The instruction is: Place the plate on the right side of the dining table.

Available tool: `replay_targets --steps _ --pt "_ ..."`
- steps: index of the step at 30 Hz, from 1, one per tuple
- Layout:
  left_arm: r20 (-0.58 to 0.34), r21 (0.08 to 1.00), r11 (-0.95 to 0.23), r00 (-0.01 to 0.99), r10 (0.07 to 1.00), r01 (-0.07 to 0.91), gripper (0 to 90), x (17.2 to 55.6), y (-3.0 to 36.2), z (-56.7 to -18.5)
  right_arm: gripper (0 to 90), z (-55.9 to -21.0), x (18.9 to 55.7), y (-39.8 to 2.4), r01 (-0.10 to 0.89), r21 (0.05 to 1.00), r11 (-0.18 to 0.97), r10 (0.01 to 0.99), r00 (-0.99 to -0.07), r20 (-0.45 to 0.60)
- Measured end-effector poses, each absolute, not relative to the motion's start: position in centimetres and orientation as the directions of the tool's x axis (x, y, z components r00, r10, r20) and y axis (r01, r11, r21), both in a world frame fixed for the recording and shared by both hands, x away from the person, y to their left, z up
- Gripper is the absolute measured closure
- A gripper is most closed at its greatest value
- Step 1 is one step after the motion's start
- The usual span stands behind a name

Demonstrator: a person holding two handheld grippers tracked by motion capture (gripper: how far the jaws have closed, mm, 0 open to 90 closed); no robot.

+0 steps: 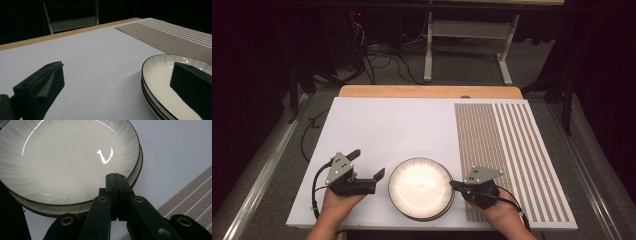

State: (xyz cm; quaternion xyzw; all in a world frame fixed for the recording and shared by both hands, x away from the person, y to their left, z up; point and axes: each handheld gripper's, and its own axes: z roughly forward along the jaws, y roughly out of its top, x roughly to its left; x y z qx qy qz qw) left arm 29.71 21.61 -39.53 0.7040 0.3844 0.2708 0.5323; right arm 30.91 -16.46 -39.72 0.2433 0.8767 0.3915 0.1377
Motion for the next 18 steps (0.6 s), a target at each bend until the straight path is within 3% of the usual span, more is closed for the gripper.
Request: replay_targets --steps 18 --pt "-0.054 0.959 -0.115 0.565 0.823 0.259 0.1 29.6 21.8 -39.4 90.0 -40.1 30.4 -14.8 0.298 0.739 0.604 0.491 -0.870 -0.050"
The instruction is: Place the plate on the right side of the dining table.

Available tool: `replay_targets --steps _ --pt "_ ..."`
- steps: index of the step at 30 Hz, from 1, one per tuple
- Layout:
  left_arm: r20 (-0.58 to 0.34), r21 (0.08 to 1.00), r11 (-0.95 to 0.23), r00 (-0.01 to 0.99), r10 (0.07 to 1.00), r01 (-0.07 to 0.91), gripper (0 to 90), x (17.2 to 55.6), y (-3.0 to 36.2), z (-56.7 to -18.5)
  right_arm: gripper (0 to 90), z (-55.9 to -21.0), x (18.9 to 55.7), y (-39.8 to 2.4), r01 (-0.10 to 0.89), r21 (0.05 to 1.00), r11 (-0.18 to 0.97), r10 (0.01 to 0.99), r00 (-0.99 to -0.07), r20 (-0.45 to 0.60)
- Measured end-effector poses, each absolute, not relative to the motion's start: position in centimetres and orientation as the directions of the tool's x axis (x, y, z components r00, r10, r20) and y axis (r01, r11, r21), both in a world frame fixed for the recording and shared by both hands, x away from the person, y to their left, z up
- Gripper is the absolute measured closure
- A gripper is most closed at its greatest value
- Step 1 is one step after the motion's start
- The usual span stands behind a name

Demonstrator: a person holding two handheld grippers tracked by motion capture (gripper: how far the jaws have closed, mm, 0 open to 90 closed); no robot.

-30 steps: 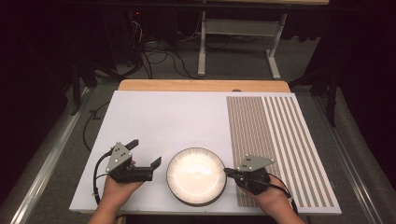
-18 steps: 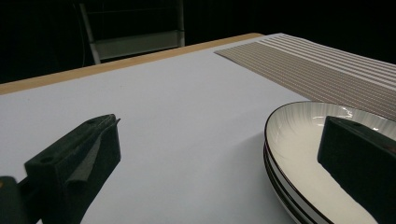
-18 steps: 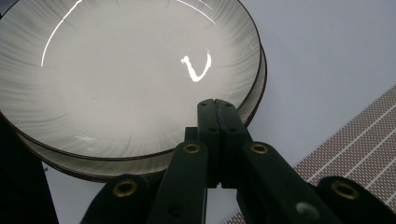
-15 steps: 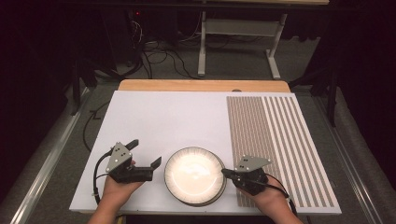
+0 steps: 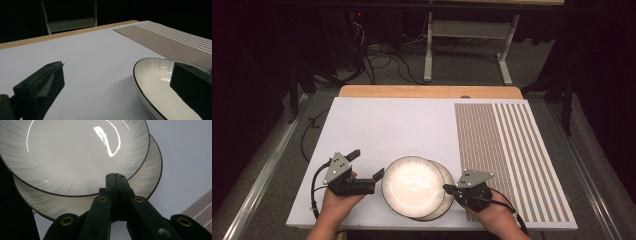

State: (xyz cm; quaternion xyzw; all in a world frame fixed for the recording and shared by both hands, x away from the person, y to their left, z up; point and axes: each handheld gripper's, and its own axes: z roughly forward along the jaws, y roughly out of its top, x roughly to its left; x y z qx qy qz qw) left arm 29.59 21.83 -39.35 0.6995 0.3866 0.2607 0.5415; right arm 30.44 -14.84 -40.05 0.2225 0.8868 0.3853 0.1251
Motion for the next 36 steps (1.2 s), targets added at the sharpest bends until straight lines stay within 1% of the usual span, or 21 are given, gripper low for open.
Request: replay_targets --steps 9,20,28,32,35,36 --pt "-0.073 0.960 -0.099 0.572 0.817 0.264 0.0 29.6 21.7 -39.3 90.0 -40.1 30.4 -14.7 0.304 0.739 0.601 0.493 -0.869 -0.043" --pt "-0.098 0.957 -0.084 0.583 0.806 0.277 0.0 29.5 21.5 -39.2 90.0 -40.4 30.4 -13.8 0.281 0.727 0.626 0.461 -0.886 -0.055" --pt "-0.100 0.953 -0.096 0.595 0.797 0.288 0.1 29.3 21.0 -39.0 90.0 -40.5 30.4 -13.3 0.280 0.724 0.631 0.455 -0.889 -0.052" --pt "-0.111 0.950 -0.090 0.589 0.800 0.300 0.4 29.2 20.8 -38.9 90.0 -40.5 30.3 -13.1 0.281 0.721 0.633 0.452 -0.891 -0.050" --pt "-0.152 0.941 -0.063 0.583 0.798 0.332 0.5 29.2 20.7 -38.6 90.0 -40.5 30.3 -13.0 0.280 0.721 0.634 0.451 -0.891 -0.051" --pt "-0.152 0.941 -0.063 0.583 0.798 0.332 0.6 29.2 20.7 -38.6 90.0 -40.5 30.3 -13.0 0.280 0.721 0.634 0.451 -0.891 -0.051"
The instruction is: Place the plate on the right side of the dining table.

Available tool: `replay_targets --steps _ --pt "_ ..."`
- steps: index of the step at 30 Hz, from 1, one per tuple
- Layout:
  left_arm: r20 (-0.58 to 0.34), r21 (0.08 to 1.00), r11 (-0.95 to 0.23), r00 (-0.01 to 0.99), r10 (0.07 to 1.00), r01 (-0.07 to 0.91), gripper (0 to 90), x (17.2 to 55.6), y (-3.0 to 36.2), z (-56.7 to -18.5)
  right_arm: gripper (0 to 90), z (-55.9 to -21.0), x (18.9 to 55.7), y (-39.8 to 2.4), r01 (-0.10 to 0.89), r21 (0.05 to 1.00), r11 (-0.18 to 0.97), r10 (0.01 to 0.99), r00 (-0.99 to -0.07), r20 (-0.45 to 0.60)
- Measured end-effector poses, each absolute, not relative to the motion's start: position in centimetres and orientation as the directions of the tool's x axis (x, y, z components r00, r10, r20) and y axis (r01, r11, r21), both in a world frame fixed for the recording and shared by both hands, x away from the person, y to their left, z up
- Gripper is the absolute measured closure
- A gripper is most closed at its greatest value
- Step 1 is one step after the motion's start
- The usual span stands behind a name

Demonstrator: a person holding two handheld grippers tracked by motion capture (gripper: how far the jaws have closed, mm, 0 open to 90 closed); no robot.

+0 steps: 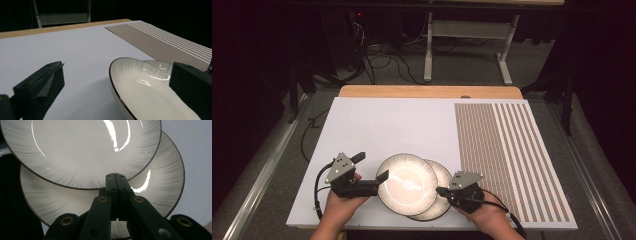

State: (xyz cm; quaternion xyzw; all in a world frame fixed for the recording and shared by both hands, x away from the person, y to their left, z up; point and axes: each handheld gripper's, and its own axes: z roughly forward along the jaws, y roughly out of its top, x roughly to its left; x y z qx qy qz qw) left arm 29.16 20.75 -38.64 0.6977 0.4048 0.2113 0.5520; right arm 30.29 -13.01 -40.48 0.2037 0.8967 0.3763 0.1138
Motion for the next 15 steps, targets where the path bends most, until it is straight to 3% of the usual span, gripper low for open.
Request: replay_targets --steps 15 --pt "-0.239 0.863 -0.097 0.572 0.785 0.495 2.3 29.74 20.56 -38.92 90.0 -40.55 30.39 -12.77 0.273 0.722 0.636 0.445 -0.894 -0.055"
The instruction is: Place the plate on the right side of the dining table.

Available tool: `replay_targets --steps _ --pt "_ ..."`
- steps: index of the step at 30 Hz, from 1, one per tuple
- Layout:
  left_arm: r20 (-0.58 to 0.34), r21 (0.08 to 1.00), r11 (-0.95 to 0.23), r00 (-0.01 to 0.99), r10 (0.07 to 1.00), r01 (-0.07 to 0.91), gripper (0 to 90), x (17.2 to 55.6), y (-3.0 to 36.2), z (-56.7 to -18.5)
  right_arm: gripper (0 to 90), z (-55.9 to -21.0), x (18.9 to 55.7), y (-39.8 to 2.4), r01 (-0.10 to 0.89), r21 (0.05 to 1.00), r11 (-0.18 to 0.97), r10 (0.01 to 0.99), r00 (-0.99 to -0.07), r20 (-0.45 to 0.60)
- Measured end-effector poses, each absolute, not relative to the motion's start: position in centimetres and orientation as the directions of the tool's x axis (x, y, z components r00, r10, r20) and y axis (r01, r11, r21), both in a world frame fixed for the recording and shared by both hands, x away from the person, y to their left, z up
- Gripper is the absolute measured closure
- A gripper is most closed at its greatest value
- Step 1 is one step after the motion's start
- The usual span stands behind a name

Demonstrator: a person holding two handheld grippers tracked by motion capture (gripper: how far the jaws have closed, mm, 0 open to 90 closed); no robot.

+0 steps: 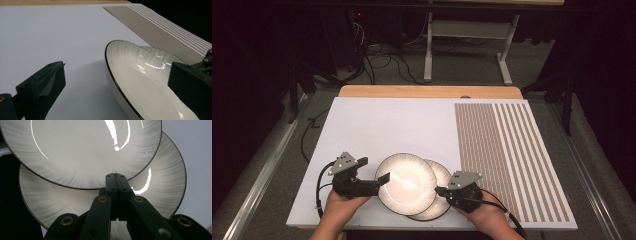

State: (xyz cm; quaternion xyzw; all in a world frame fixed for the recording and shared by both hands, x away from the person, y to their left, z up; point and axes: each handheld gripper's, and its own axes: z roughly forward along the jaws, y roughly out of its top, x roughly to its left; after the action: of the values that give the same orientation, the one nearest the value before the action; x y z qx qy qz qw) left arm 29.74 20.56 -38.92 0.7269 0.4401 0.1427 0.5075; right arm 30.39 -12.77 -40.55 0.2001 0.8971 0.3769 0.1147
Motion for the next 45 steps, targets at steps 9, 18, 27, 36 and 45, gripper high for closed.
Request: replay_targets --steps 9,18,27,36,45 --pt "-0.305 0.812 -0.102 0.568 0.765 0.574 6.5 29.8 19.9 -39.0 90.0 -40.6 30.4 -12.7 0.259 0.723 0.641 0.441 -0.895 -0.070" --pt "-0.383 0.732 -0.121 0.552 0.741 0.670 17.0 30.1 19.7 -39.3 90.0 -40.5 30.3 -12.6 0.266 0.718 0.643 0.448 -0.891 -0.071" --pt "-0.430 0.684 -0.141 0.552 0.714 0.715 34.5 30.1 19.4 -39.2 90.0 -40.5 30.3 -12.6 0.266 0.719 0.643 0.448 -0.891 -0.071" --pt "-0.452 0.672 -0.121 0.534 0.714 0.731 44.2 30.2 19.7 -39.4 90.0 -40.5 30.3 -12.6 0.264 0.719 0.643 0.448 -0.891 -0.073" --pt "-0.468 0.639 -0.126 0.514 0.719 0.758 51.1 30.3 19.4 -39.7 90.0 -40.5 30.3 -12.6 0.265 0.720 0.642 0.449 -0.891 -0.072"
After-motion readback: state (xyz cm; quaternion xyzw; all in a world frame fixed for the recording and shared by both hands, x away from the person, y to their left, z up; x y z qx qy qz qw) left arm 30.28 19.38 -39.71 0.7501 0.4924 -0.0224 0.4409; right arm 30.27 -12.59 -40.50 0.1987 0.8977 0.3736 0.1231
